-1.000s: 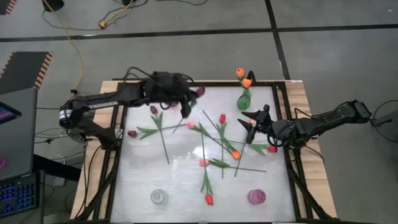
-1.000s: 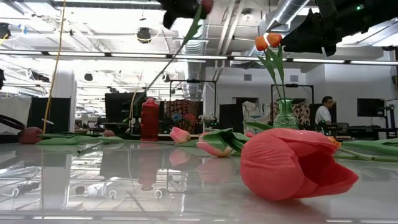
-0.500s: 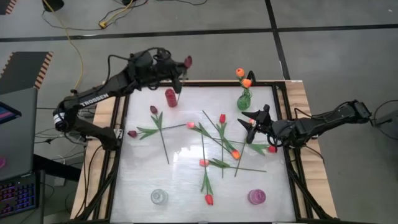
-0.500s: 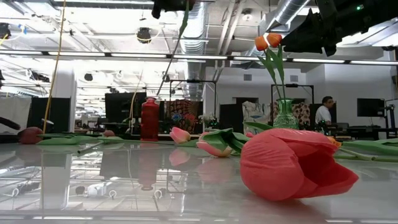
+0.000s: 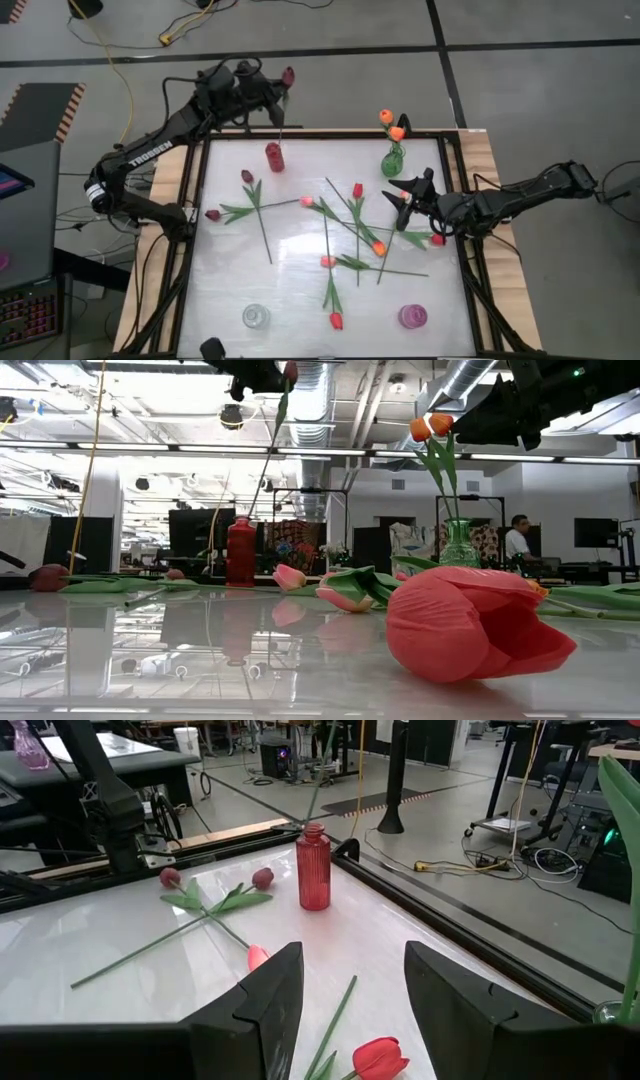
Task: Sort flowers into vase by color
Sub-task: Put the dark red flower into the red vase
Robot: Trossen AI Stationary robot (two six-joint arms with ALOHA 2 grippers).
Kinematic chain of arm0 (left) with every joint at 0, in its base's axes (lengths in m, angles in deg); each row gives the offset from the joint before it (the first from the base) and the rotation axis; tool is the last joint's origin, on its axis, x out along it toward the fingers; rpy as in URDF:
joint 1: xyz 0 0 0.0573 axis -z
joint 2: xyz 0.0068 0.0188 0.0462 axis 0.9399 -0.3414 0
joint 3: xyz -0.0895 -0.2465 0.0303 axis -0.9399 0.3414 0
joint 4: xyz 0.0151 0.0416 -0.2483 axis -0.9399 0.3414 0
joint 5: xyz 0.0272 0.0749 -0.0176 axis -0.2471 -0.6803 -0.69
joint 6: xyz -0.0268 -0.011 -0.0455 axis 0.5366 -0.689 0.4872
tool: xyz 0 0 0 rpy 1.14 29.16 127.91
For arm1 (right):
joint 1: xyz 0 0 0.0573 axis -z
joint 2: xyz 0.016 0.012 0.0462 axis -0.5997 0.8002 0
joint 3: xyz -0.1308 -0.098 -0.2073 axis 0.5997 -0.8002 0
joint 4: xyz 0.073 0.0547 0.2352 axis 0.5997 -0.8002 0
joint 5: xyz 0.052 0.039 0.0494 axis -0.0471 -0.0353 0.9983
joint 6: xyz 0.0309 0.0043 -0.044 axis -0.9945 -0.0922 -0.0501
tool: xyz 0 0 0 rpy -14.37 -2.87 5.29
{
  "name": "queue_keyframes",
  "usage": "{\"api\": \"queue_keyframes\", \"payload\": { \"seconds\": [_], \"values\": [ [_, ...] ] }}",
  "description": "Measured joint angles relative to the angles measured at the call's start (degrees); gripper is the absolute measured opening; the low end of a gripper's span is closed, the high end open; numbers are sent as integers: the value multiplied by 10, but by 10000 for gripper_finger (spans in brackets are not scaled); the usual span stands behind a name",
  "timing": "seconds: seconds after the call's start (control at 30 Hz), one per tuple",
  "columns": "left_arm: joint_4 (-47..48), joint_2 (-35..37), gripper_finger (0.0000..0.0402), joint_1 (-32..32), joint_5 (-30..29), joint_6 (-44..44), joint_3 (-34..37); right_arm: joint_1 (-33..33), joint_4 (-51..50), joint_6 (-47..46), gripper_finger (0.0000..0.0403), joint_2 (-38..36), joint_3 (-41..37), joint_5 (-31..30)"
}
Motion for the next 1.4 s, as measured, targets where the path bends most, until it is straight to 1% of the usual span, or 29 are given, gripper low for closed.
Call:
{"api": "queue_keyframes", "payload": {
  "seconds": [0.23, 0.6, 0.77, 0.97, 1.13, 1.4],
  "values": [
    [-33, 1, 2, -11, 1, -1, 0, 0, 0, 0, 203, 0, 0, 0],
    [-17, 33, 2, -23, -6, -11, 0, 0, 0, -1, 203, 0, 0, 0],
    [12, 34, 2, -23, -7, -16, 0, 0, 0, -1, 203, 0, 0, 0],
    [16, 31, 2, -23, -23, -23, 9, 0, 0, -1, 203, 0, 0, 0],
    [15, 32, 2, -24, -23, -26, 12, 0, 0, -1, 203, 0, 0, 0],
    [-20, 25, 2, -27, -22, -11, 12, 0, 0, -1, 203, 0, 0, 0]
  ]
}}
